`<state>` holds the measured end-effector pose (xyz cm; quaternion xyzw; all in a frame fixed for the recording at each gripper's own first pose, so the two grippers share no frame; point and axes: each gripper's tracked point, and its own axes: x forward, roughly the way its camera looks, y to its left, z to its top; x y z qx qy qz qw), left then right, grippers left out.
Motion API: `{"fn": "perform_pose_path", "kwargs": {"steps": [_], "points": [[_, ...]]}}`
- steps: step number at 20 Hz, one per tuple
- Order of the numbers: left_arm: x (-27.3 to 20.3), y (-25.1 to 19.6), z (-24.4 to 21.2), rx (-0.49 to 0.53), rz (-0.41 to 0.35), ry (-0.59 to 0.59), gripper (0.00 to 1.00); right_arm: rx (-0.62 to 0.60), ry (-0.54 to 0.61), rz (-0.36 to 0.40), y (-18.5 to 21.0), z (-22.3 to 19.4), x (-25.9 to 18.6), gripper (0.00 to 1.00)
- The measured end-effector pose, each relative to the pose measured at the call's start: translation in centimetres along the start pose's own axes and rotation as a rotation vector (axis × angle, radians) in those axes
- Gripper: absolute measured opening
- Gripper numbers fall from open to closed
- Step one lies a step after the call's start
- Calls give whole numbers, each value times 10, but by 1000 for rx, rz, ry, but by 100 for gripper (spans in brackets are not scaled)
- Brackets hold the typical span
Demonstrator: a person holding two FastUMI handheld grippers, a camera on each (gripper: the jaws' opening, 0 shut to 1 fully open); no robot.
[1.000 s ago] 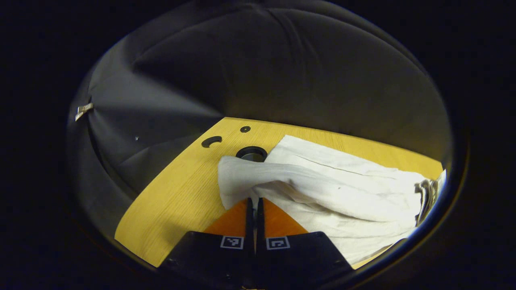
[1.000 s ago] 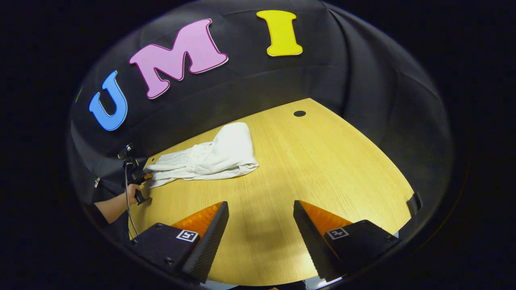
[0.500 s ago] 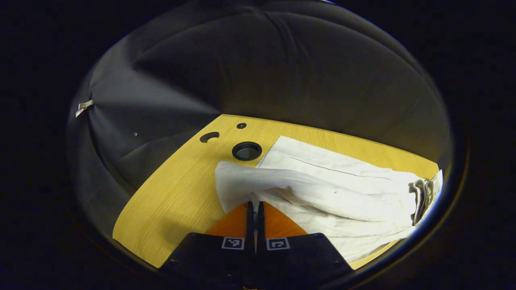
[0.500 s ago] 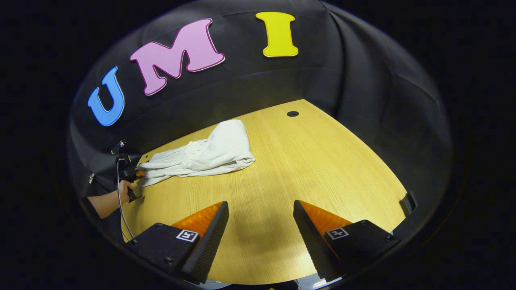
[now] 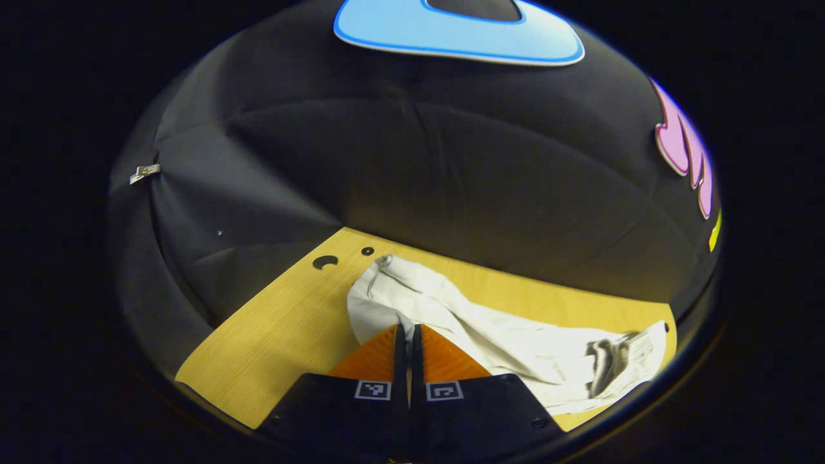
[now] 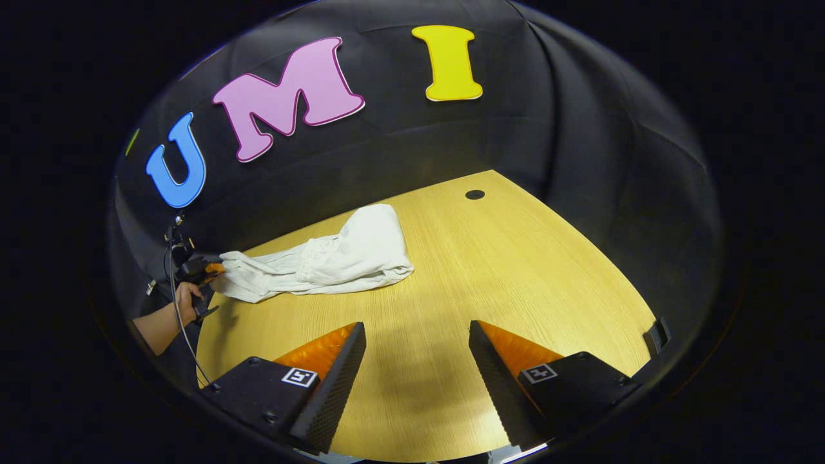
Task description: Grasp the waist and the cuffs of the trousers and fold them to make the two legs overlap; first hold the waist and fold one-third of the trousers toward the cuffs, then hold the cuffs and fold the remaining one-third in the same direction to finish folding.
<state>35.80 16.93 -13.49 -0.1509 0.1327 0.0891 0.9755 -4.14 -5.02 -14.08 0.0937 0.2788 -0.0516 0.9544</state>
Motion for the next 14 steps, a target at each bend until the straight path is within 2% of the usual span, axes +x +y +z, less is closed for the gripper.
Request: {"fn": "perform_pose_path", "kwargs": {"steps": [4,9,14], "points": [[-27,-55,20,-26,-86,-37,6,11,-29,31,-6,17,3,98],[-58,-134,46,27,-165,-81,6,7,-59,45,-31,26,-3,98],[-82,-229,54,67,-260,-96,5,65,-75,50,-60,29,-7,98]]}}
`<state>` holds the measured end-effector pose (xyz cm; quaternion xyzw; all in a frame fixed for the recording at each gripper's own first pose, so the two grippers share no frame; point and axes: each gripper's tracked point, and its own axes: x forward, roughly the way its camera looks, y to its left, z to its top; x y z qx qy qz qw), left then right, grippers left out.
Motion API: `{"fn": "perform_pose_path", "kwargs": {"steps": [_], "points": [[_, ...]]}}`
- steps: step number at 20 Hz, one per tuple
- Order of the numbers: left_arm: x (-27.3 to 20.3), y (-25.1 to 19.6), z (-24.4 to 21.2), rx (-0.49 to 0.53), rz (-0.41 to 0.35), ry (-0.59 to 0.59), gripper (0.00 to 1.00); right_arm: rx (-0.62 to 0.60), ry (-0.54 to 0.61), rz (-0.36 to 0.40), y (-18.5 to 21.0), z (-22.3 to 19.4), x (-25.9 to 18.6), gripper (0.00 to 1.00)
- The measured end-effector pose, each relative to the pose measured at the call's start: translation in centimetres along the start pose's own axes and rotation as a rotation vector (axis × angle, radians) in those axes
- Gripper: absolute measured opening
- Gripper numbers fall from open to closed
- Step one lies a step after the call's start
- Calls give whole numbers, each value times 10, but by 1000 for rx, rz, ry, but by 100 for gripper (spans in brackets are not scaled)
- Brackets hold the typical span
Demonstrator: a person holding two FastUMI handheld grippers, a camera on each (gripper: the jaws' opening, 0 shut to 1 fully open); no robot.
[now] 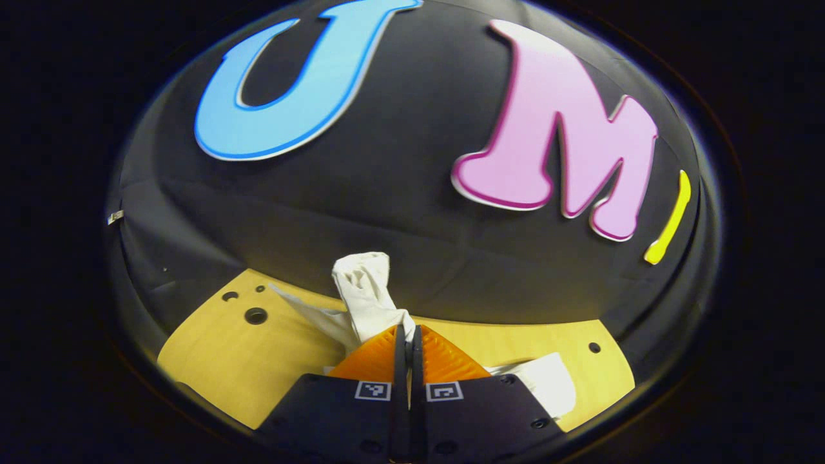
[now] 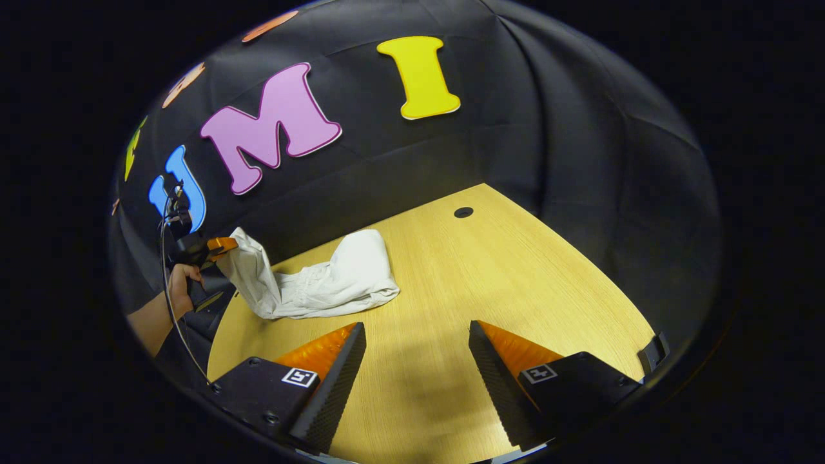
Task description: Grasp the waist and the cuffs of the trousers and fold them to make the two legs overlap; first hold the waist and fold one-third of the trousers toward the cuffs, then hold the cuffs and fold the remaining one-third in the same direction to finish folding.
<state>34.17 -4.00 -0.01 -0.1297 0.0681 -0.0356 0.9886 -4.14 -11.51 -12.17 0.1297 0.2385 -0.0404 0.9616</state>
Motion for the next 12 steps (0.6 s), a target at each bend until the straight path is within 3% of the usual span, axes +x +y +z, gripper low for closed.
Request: {"fn": "perform_pose_path", "kwargs": {"steps": [6,12], "points": [[1,-118,-24,-71,-141,57,5,2,-32,-13,-31,8,-7,98],[-1,-197,-54,-18,-212,98,5,-3,-41,24,-31,1,-16,98]]}}
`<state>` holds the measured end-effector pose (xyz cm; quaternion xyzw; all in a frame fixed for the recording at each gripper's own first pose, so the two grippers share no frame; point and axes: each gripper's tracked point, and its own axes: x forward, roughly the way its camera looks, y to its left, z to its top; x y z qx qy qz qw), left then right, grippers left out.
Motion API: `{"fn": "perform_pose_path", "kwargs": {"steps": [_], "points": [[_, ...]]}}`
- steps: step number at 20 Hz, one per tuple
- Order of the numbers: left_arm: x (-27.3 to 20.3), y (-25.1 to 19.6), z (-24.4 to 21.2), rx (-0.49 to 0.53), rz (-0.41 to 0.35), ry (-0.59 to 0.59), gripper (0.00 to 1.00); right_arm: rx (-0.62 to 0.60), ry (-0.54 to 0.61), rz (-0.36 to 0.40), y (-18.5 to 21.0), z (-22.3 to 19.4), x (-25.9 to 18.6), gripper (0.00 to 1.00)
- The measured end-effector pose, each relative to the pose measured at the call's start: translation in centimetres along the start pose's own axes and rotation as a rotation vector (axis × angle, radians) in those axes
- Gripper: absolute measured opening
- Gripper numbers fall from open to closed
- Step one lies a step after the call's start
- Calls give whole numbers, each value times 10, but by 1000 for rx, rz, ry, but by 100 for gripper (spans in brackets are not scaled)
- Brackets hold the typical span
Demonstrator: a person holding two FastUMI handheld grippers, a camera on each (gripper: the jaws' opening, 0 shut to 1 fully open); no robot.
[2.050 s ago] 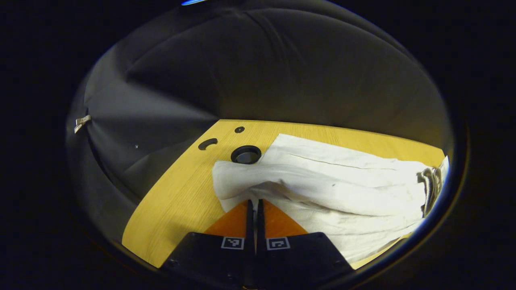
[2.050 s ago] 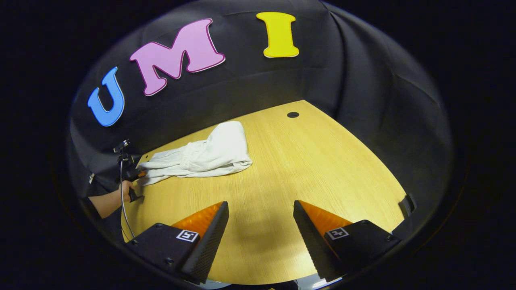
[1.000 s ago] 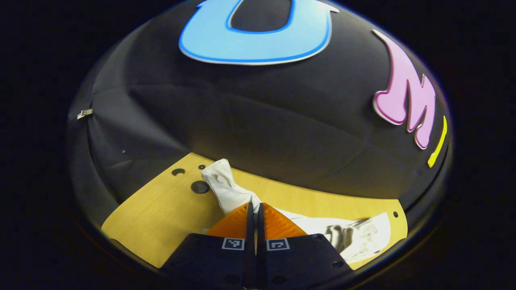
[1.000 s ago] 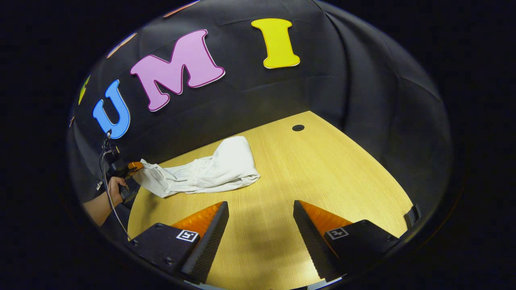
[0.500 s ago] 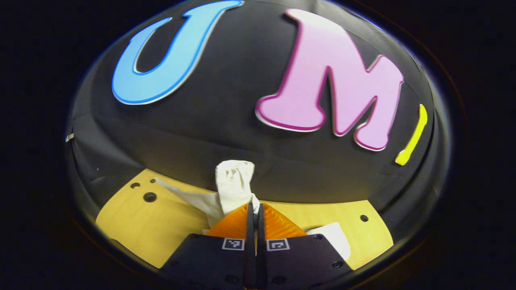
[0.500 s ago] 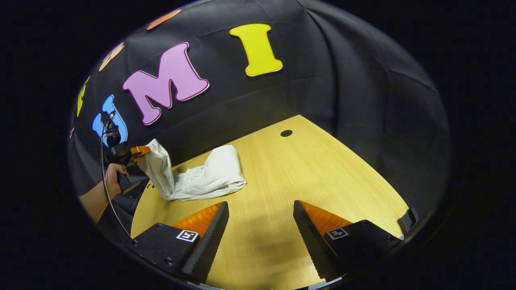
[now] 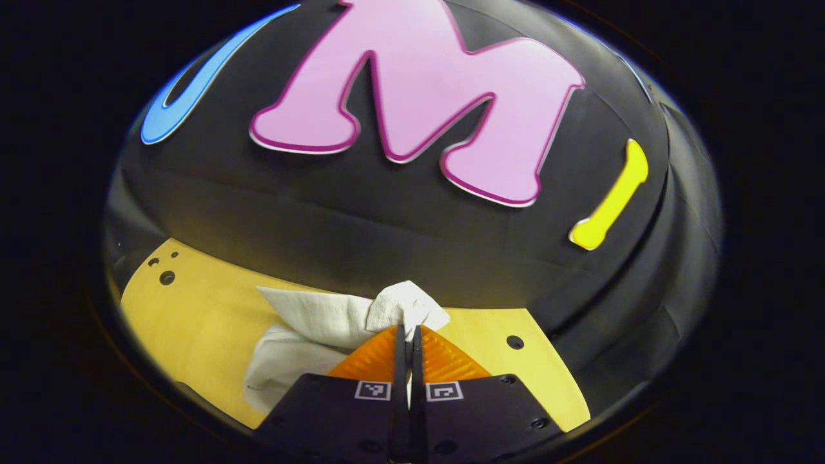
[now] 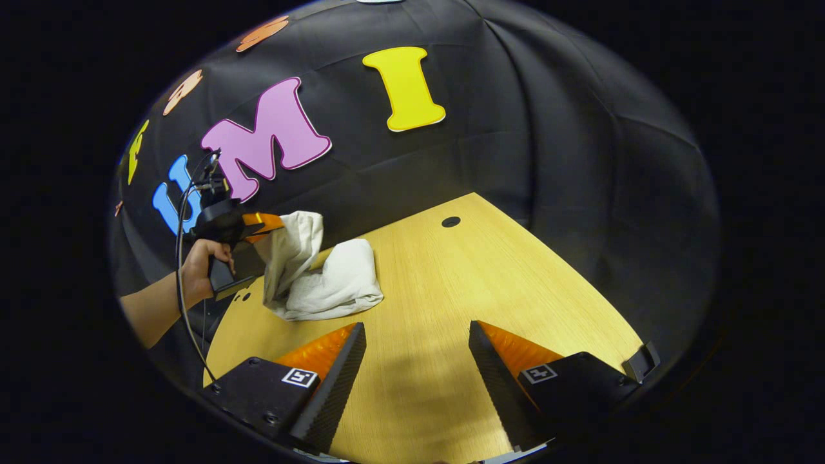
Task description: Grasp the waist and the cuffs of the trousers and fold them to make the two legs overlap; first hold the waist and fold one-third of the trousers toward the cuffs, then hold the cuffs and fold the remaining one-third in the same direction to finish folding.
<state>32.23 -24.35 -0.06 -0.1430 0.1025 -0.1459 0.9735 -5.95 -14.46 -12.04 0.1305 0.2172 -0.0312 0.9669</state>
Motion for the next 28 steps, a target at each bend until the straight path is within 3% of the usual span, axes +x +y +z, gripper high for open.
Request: {"fn": "perform_pose_path", "kwargs": {"steps": [3,9,10,11,12,13,14,15,16,18,20,24,28], "points": [[7,-30,-20,28,-31,44,6,25,12,9,1,-12,-7,98],[22,-53,-68,108,2,146,8,44,39,20,-4,-26,-9,98],[24,-56,-71,121,3,151,3,40,40,20,-6,-28,-10,98],[23,-60,-75,125,-18,155,7,37,40,21,-7,-28,-11,98],[17,-64,-79,125,-40,164,39,35,39,22,-8,-27,-12,98],[11,-65,-81,124,-54,164,24,32,41,24,-8,-27,-11,98],[4,-63,-81,127,-61,157,45,28,42,26,-8,-27,-11,98],[-8,-59,-80,133,-64,149,53,23,41,27,-7,-26,-10,98],[-15,-53,-80,144,-65,140,75,19,38,27,-6,-23,-8,98],[-40,-35,-77,175,-46,128,86,17,31,29,-2,-22,-9,98],[-72,-17,-70,234,-24,102,95,15,28,35,9,-17,-7,98],[-153,21,-46,361,33,-19,97,-48,-28,58,43,3,-15,98],[-252,53,-34,337,75,-108,97,-93,-81,88,88,14,-35,98]]}}
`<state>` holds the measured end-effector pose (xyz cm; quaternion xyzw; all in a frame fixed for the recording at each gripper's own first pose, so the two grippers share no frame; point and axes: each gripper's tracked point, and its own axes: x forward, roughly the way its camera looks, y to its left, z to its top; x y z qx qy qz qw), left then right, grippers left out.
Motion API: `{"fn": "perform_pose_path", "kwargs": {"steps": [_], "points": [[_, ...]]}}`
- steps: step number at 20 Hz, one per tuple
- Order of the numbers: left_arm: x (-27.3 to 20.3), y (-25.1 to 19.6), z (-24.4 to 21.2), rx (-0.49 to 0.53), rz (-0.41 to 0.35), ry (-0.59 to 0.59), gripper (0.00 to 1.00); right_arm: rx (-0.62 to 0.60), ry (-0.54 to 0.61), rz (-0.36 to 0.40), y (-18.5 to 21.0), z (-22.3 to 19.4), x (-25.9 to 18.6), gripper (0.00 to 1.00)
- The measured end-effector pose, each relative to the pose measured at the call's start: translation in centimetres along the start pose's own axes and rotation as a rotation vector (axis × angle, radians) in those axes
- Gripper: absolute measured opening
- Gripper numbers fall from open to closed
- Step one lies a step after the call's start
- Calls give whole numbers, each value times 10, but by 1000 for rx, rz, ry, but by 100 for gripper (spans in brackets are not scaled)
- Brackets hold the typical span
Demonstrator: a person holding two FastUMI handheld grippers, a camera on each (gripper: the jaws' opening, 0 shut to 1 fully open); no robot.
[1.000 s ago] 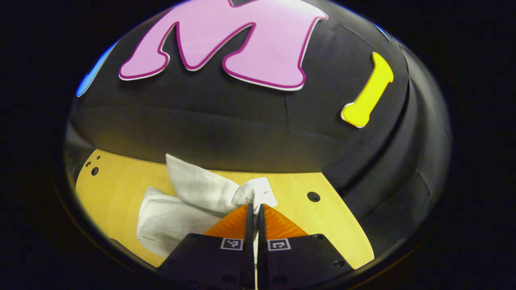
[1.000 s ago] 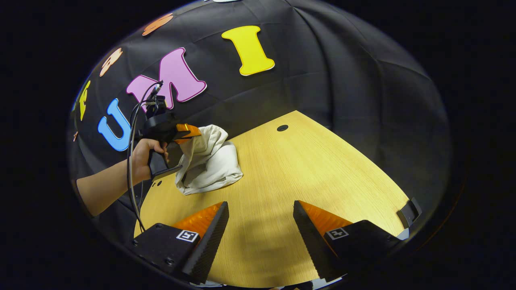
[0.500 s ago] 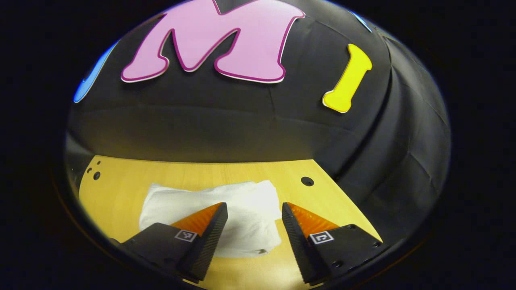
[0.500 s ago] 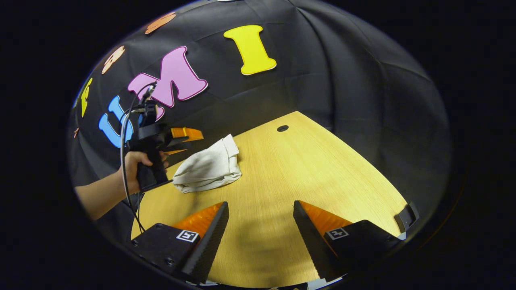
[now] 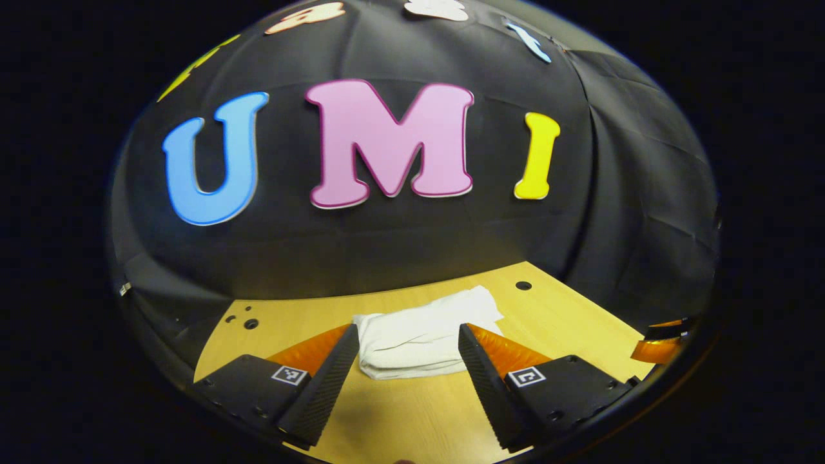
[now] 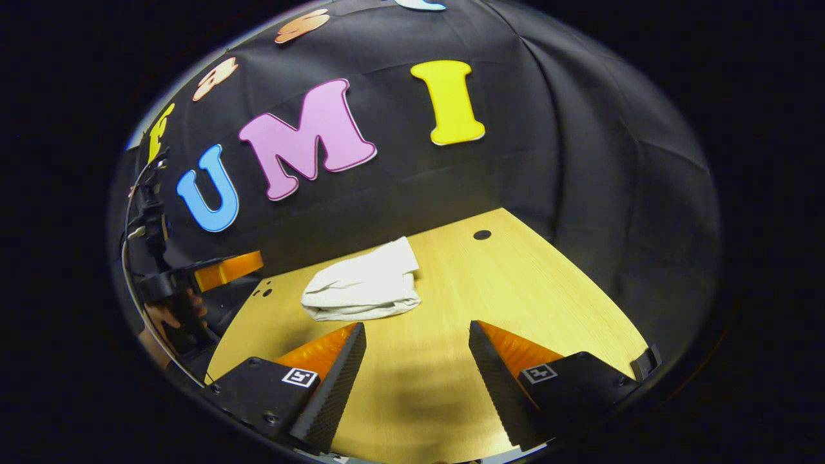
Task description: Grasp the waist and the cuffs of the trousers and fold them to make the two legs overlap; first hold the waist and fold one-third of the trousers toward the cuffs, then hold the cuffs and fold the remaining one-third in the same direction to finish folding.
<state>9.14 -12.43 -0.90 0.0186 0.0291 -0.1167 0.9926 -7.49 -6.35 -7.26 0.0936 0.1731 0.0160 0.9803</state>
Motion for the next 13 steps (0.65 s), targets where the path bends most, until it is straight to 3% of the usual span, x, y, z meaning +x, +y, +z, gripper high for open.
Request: {"fn": "perform_pose_path", "kwargs": {"steps": [3,8,13], "points": [[-73,34,-9,-29,72,-47,97,-85,-28,36,37,-2,-15,98],[-174,86,-58,-43,137,-29,97,-171,-38,114,93,-30,-60,98],[-244,133,-94,-218,288,-26,97,-250,-2,151,118,-64,-97,98]]}}
